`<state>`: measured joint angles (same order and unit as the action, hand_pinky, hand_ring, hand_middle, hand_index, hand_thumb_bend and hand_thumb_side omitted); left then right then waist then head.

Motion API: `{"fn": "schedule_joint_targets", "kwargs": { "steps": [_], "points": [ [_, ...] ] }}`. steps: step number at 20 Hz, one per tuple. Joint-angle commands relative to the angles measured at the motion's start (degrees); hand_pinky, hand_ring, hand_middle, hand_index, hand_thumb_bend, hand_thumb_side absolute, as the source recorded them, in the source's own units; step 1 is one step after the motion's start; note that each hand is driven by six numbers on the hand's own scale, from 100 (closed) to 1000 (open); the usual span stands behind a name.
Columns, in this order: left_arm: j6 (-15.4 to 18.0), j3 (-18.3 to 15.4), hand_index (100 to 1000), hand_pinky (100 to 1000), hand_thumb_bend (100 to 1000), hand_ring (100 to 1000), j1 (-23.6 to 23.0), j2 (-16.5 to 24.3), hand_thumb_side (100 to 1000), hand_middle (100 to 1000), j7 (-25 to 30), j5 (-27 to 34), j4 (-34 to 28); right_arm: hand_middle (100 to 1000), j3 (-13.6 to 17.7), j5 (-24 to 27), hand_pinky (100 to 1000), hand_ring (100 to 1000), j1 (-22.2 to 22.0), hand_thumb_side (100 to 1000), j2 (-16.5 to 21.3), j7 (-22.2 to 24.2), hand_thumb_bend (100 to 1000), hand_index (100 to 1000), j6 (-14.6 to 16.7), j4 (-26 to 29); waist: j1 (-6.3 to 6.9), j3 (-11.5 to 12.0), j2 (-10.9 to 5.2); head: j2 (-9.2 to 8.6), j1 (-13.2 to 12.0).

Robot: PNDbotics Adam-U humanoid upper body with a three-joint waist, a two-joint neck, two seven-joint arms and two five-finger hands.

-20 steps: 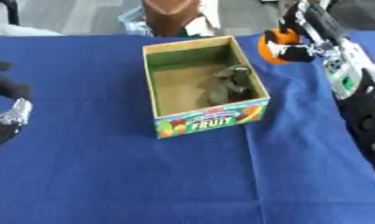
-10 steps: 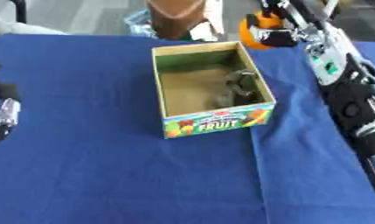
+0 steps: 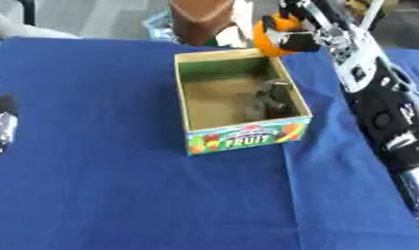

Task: Pick up objects on the table and place them in the box.

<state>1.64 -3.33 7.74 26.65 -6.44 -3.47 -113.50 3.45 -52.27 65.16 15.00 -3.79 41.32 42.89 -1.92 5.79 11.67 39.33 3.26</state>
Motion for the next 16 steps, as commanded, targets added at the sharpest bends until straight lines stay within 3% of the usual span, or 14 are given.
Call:
{"fn": "schedule_joint_targets", "kwargs": {
  "steps": [1, 11, 15, 16],
  "points": [
    [0.2, 0.1, 720, 566, 213, 501, 1.1, 0.6, 100, 438, 0.4, 0.2, -1.1, 108, 0.3, -1.2, 569, 626, 0.8, 209, -0.7, 0.7, 100, 237, -0.5, -0.4, -0.06, 0.6, -0.5, -0.86, 1.2],
    [0.2, 0.3, 720, 566, 209, 500, 2.2, -0.1, 100, 437, 0.7, 0.4, -1.1, 126, 0.3, -5.9, 580, 677, -1.1, 198, -3.4, 0.8, 100, 259, -1.0, -4.1, -0.37, 1.6, 0.63, -0.8, 2.5],
    [0.2, 0.4, 719, 566, 207, 500, 2.3, -0.3, 100, 437, 0.8, 0.4, -1.1, 172, -0.1, -8.1, 599, 735, -2.0, 167, -4.2, 0.8, 100, 317, -0.9, -5.3, -0.4, 1.5, 0.89, -0.53, 2.6],
    [0.2, 0.3, 719, 566, 207, 500, 2.3, -0.3, 100, 437, 0.7, 0.4, -1.1, 173, -0.2, -8.7, 599, 735, -2.3, 210, -4.4, 0.9, 100, 317, -1.1, -5.6, -0.39, 1.4, 0.94, -0.48, 2.6]
  ]
}}
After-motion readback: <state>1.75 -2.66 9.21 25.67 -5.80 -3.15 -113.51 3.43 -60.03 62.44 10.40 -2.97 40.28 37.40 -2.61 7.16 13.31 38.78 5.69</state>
